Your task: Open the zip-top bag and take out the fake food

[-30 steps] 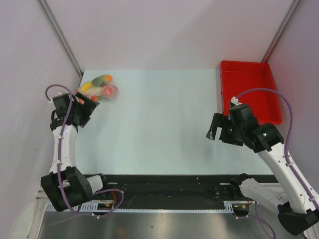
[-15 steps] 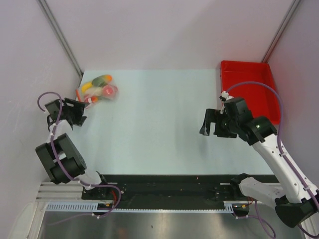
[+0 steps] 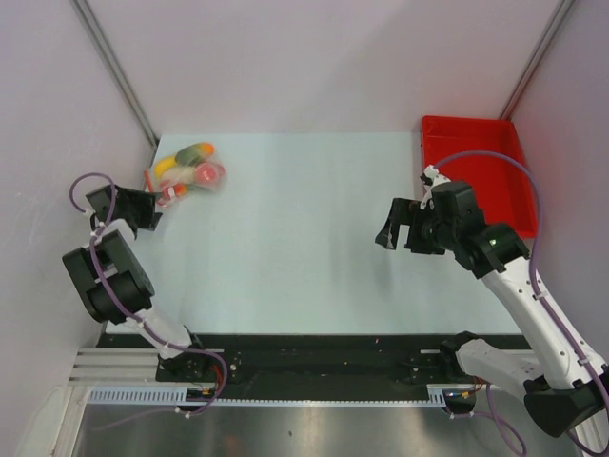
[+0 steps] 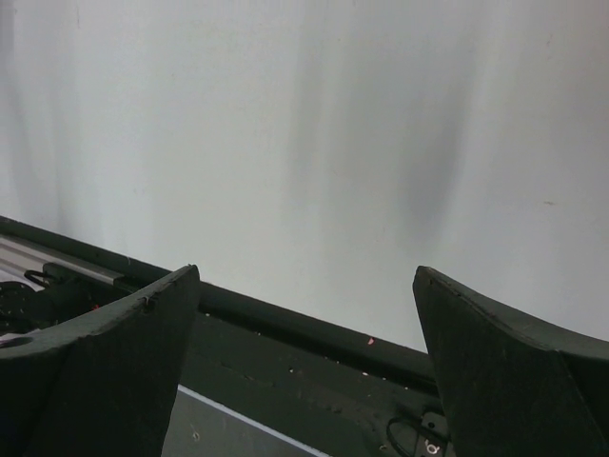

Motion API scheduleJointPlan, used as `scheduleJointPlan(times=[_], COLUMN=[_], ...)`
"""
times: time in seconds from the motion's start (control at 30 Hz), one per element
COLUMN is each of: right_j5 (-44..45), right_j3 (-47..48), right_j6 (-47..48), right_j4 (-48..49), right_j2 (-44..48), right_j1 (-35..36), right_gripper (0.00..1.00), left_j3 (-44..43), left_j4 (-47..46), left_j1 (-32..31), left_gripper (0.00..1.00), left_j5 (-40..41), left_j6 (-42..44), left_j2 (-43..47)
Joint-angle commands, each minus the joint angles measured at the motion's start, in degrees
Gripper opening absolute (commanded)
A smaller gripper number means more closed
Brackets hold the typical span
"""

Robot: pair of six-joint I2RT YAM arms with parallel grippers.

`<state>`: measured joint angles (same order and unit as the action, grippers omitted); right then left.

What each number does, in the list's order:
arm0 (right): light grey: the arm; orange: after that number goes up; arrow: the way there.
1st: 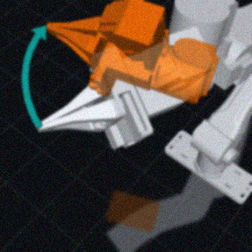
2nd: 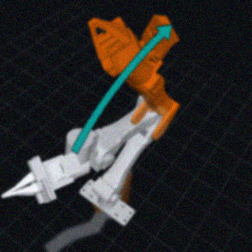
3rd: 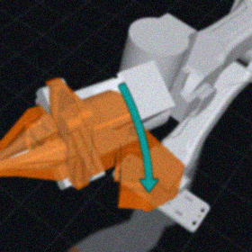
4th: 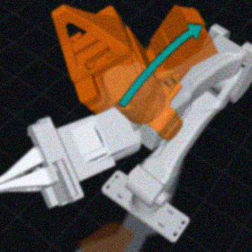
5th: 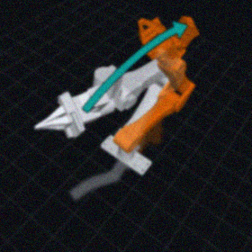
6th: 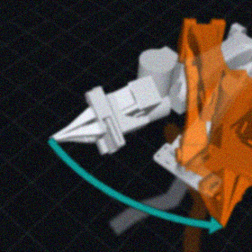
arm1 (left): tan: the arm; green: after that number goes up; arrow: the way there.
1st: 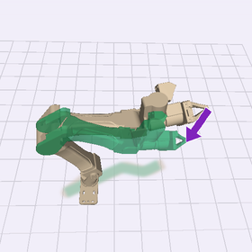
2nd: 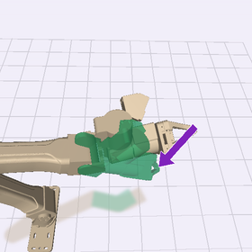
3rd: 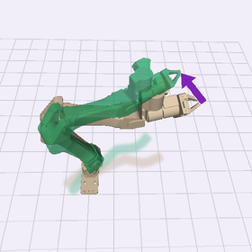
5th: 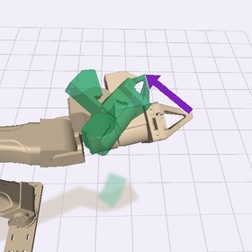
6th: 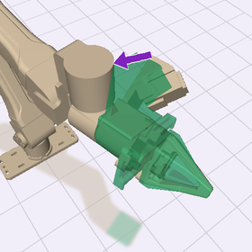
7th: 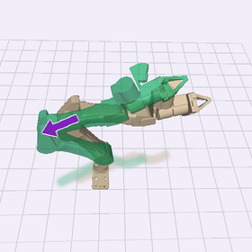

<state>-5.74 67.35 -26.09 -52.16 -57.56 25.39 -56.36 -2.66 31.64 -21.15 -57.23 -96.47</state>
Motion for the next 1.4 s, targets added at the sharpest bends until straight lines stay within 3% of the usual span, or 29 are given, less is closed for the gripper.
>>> scheduleJointPlan(times=[0.0, 0.2, 0.23, 0.3, 0.43, 0.5, 0.6, 0.9, 1.17, 1.37], right_j5=[-1.2, -1.73, -1.82, -1.73, -0.77, -1.11, -3.48, -8.41, -17.1, -25.8], right_j3=[0.15, -0.03, -0.2, -0.11, -1.34, -1.96, -2.92, -5.57, -7.15, -4.95], right_j6=[-0.63, -1.51, -1.6, -1.42, -0.11, 0.86, 3.22, 9.73, 23.77, 35.21], right_j4=[3.47, 5.93, 7.67, 8.91, 12.52, 14.54, 19.01, 40.01, 63.99, 74.63], right_j2=[0.26, -2.03, -3.68, -4.75, -6.68, -7.83, -9.23, -15.56, -23.03, -32.24], right_j1=[-0.6, -0.43, -0.34, -0.08, 0.63, 0.72, 1.33, 7.21, 14.51, 18.38], right_gripper=[1.0, 1.0, 1.0, 1.0, 1.0, 1.0, 1.0, 1.0, 1.0, 0.95], left_j3=[-2.96, -4.55, -5.51, -5.95, -7.45, -7.54, -6.66, -11.31, -10.44, -8.24], left_j4=[-3.49, -3.14, -3.67, -3.76, -2.11, -0.17, 2.03, 22.42, 35.25, 40.09], left_j1=[-0.17, -0.52, -0.52, -0.79, -1.84, -2.89, -5.61, -17.99, -25.74, -28.65], left_gripper=[0.62, 0.47, 0.29, 0.19, 0.1, 0.01, 0.0, 0.0, 0.0, 0.0], left_j5=[0.4, 0.14, -1.77, -3.19, -4.96, -4.96, -4.52, -0.65, 3.83, 4.36], left_j6=[-3.23, -2.45, -2.1, -1.92, -0.52, 0.01, 1.68, 9.15, 10.83, 8.89], left_j2=[-2.58, -4.69, -6.0, -6.28, -6.1, -4.27, -0.66, 8.22, 19.54, 27.11])
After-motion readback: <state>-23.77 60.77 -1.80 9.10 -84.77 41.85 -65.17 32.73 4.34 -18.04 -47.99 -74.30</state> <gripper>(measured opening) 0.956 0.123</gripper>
